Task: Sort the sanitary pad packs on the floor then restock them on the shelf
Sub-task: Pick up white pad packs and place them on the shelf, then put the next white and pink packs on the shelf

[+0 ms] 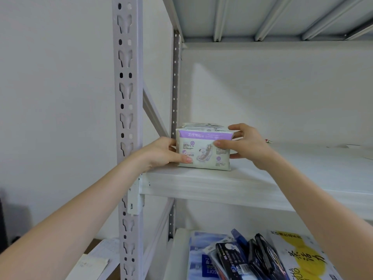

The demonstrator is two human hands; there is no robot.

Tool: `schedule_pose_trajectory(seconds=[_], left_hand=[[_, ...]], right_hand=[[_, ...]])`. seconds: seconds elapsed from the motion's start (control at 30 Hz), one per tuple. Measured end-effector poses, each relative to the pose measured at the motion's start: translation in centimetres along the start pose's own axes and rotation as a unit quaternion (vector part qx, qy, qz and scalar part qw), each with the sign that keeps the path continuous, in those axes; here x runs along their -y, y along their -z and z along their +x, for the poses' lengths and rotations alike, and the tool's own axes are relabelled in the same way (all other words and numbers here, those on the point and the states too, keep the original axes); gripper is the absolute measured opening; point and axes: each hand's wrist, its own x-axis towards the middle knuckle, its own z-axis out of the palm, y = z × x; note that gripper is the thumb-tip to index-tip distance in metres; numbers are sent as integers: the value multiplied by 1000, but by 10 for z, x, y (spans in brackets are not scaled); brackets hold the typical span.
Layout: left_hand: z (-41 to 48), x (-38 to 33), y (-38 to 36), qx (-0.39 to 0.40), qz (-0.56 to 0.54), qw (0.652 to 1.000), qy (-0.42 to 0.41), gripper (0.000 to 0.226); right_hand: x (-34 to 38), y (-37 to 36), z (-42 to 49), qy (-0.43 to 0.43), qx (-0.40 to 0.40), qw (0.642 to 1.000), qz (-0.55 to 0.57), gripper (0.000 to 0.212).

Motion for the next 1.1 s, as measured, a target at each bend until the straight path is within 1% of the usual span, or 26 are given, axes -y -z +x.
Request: schedule_pose_trajectory(seconds=[0.23,0.37,0.6,0.77,0.87,1.0,1.1], left_hand=[[7,0,-2,-2,11,1000,-6,37],[14,0,-4,-22,23,999,7,38],[17,-1,-5,-37,36,999,14,38],[14,0,-11,-76,65,995,12,36],[9,2,-19,-141,156,977,27,42],[-6,1,-33,-227,256,939,30,64],[-34,-2,-46,-281,321,904,-12,61]], right_hand=[[-4,-3,6,-3,-11,1000,6,73],[-7,-6,11,-7,-20,1000,6,67],[-7,-7,15,-16,-25,1000,0,67],[-11,-10,13,-7,-43,999,-13,66],[-12,-13,11,21,-91,993,-69,66],[-10,-17,-4,60,-142,977,-149,71],[-7,-17,-29,104,-164,959,-205,61]])
